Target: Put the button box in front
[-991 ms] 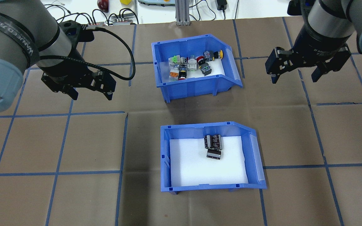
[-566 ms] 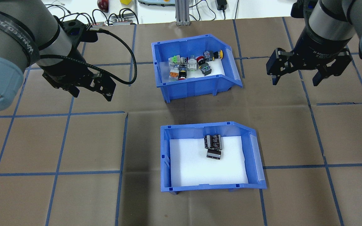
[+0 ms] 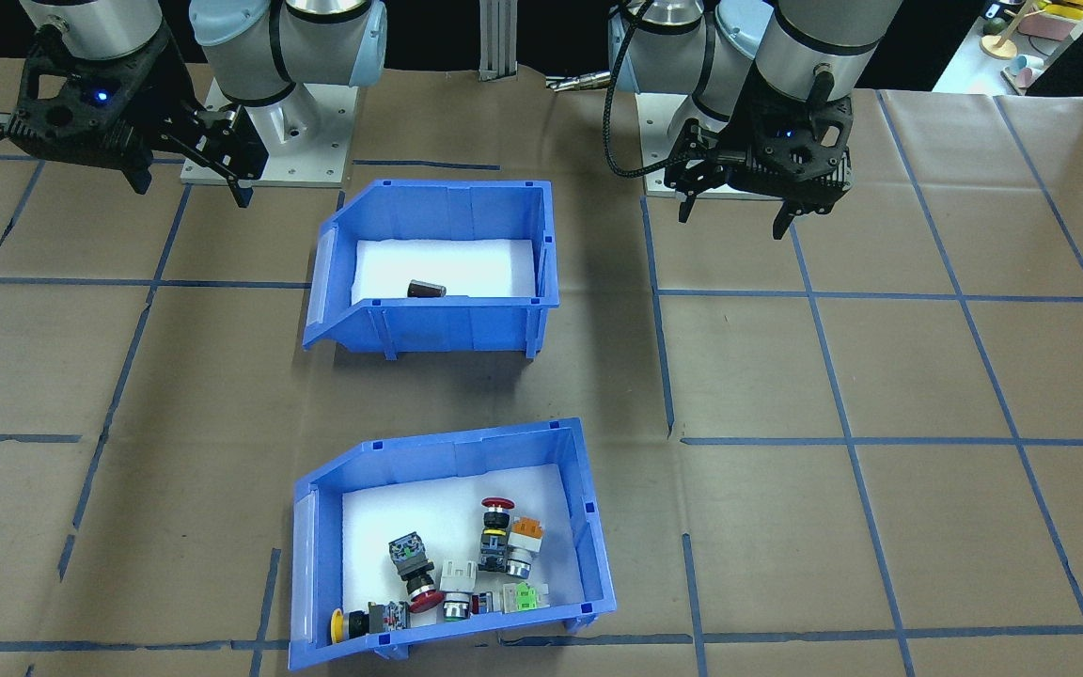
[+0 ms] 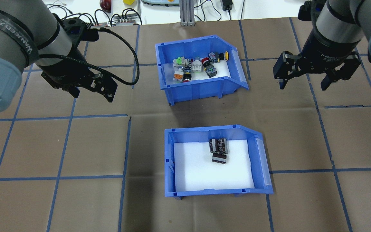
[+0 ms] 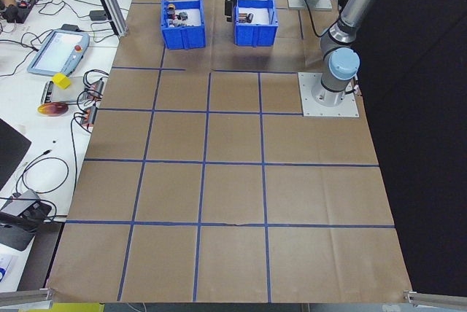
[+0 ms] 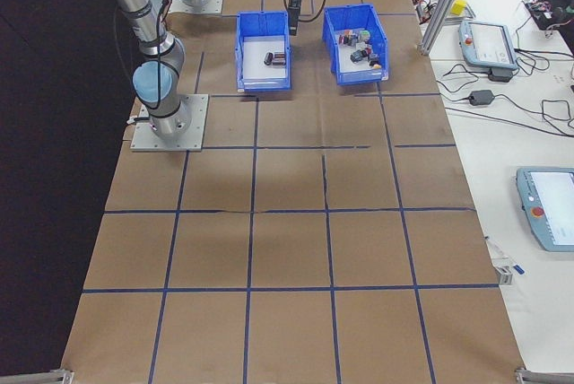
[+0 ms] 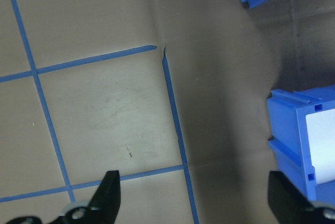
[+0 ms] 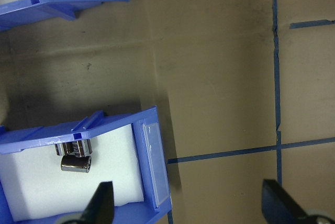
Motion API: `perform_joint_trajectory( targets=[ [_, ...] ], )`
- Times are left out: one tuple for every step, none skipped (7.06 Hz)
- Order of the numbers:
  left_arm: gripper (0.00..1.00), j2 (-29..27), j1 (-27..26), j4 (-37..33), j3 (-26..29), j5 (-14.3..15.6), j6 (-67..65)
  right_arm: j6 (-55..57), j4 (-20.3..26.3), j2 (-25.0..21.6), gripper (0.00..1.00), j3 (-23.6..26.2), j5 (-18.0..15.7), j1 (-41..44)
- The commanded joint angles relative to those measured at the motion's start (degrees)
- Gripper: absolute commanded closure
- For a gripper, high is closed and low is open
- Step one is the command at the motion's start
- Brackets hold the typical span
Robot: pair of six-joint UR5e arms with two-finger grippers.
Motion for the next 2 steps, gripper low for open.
perform_joint_trajectory(
  targets=[
    [0.01,0.0,0.1,0.2,0.3,0.1,-0.7,0.0,0.5,-0.2,0.0,0.0,0.1,0.0],
    [0.01,0.2,0.0,0.5,0.3,0.1,-1.9,0.0,0.5,-0.4,0.0,0.0,0.1,0.0]
  ],
)
